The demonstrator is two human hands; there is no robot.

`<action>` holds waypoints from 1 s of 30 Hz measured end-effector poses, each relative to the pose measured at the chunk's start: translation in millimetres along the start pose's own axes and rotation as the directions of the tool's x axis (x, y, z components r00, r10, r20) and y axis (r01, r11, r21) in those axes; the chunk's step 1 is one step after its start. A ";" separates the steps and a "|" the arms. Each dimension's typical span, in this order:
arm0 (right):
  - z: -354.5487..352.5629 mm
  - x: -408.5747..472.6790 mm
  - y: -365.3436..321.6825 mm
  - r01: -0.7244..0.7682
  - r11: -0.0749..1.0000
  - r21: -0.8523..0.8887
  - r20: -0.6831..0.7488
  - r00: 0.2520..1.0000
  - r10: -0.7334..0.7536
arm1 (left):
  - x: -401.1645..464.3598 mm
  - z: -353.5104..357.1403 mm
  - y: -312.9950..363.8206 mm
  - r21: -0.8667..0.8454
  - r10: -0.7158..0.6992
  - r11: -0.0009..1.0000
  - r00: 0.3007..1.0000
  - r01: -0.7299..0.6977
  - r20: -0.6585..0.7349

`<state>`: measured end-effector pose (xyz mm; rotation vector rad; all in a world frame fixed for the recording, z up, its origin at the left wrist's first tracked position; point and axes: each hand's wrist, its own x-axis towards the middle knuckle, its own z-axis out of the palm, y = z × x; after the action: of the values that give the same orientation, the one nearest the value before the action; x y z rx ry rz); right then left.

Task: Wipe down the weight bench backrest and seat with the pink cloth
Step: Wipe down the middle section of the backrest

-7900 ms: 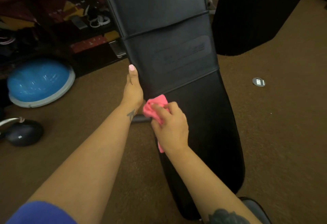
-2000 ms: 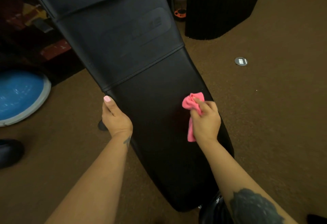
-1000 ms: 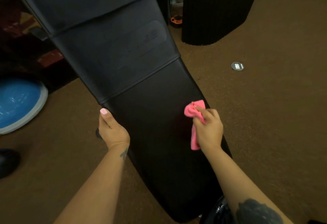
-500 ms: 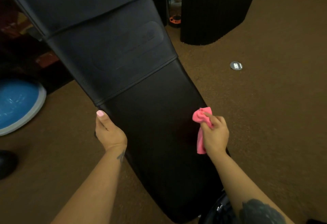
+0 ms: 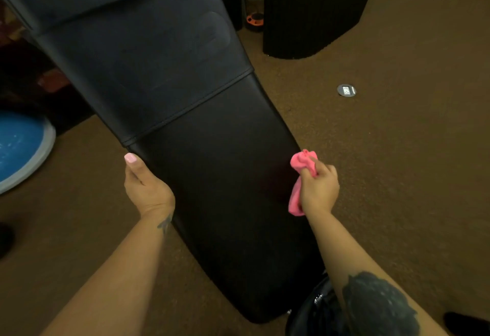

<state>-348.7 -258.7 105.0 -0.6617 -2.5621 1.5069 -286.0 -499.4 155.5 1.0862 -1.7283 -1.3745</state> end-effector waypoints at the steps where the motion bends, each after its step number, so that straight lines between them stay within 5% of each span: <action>1: 2.0 4.6 -6.9 0.000 1.000 -0.002 -0.012 1.000 0.000 | 0.1 0.7 -0.3 -0.012 0.000 1.000 1.000 0.000 0.004; 6: -0.2 -10.3 2.4 0.093 0.995 0.026 0.089 0.992 -0.095 | 5.1 0.2 -7.1 -0.037 0.019 0.999 1.000 -0.019 0.001; 12: -4.8 -2.4 17.3 -0.069 0.998 -0.001 -0.006 0.998 0.069 | 4.9 0.9 -6.9 -0.043 0.033 0.998 0.999 -0.034 -0.015; 18: 0.7 -15.5 12.2 0.073 0.995 0.066 0.101 0.992 -0.079 | 2.9 1.4 -4.2 -0.052 0.025 0.998 1.000 -0.025 -0.011; 24: -9.5 -4.9 34.0 -0.062 0.998 0.003 0.037 0.997 0.062 | 1.5 1.8 -2.5 -0.022 0.025 0.999 1.000 -0.026 -0.009; 30: 0.6 -18.8 26.5 0.057 0.997 0.061 0.113 0.992 -0.063 | 1.9 1.2 -2.5 -0.038 0.015 0.999 1.000 -0.015 0.000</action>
<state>-323.5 -255.8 84.6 -0.5004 -2.5841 1.6376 -287.3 -500.9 152.7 1.0508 -1.7002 -1.3924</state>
